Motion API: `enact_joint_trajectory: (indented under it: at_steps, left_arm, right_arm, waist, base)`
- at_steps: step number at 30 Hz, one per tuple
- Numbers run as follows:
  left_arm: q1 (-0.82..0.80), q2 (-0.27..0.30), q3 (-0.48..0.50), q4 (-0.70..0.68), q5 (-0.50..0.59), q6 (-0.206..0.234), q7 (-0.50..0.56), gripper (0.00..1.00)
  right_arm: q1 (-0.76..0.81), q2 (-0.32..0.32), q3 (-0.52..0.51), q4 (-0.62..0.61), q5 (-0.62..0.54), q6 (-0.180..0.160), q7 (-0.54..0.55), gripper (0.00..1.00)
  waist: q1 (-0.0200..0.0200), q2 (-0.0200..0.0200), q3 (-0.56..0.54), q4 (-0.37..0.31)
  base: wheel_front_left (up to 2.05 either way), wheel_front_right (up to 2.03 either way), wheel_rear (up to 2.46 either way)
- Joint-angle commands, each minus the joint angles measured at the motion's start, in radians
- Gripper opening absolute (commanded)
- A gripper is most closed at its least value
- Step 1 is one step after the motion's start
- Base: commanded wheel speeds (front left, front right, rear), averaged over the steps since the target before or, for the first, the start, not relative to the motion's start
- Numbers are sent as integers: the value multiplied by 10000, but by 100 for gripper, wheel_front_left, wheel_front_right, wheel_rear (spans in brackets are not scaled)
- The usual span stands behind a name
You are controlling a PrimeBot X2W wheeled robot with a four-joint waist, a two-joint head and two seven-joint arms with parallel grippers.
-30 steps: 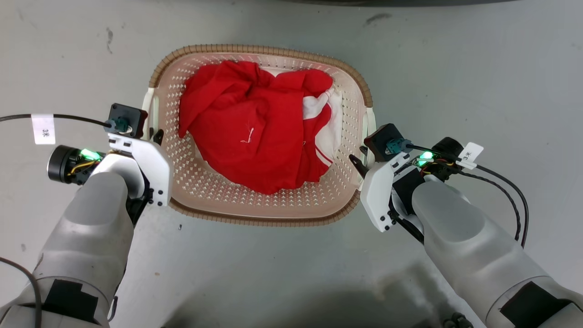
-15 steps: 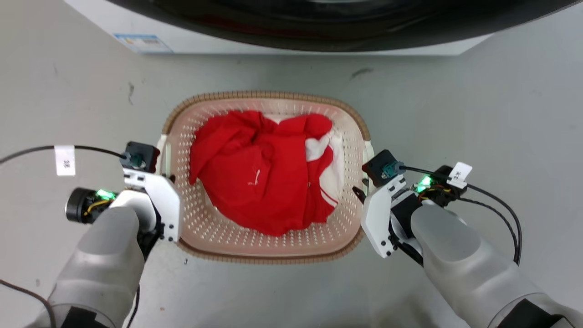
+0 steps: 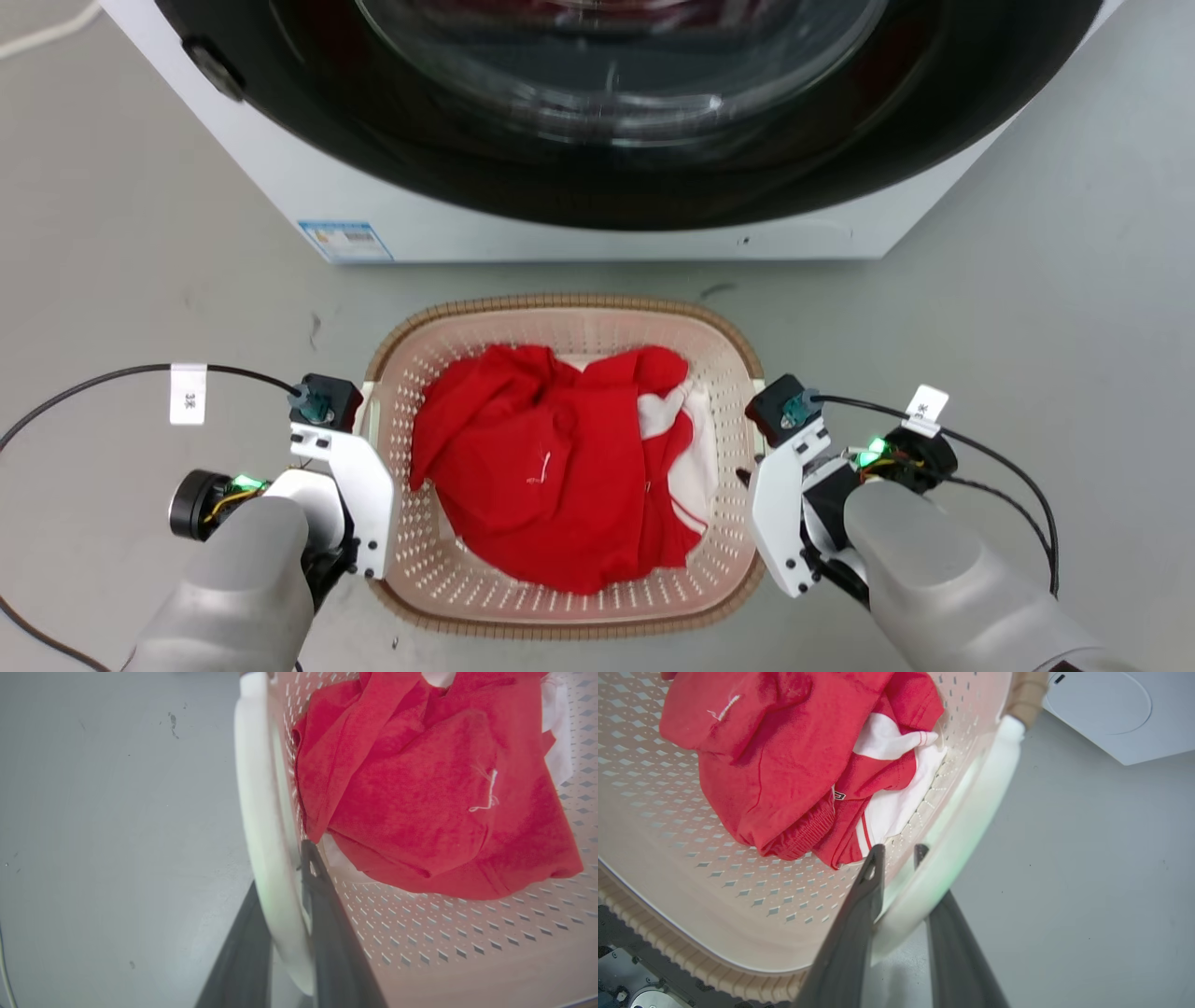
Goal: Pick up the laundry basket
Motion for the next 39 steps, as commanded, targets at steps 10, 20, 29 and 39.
enact_joint_trajectory:
  at_steps: [10,20,29,39]
  left_arm:
    - [1002,395,-988,-222,-988,42,844,0]
    - [1473,358,-1779,-371,-1742,42,1592,0]
    - [1830,355,-2397,-411,-2370,41,2116,0]
    - [2025,406,-2900,-538,-3106,39,2638,0]
  right_arm:
    - [692,-151,606,227,790,-31,701,0]
    - [1151,-155,1134,280,1409,-37,1301,0]
    - [1615,-177,1619,306,2023,-35,1886,0]
    - [1726,-475,2172,161,2605,-37,2369,0]
  waist:
    - [1,0,-1982,-88]
    - [1,0,-3142,2]
    - [1,0,-3885,64]
    - [1,0,-4286,59]
  base:
    - [0,0,0]
    - [0,0,0]
    - [0,0,0]
    - [0,0,0]
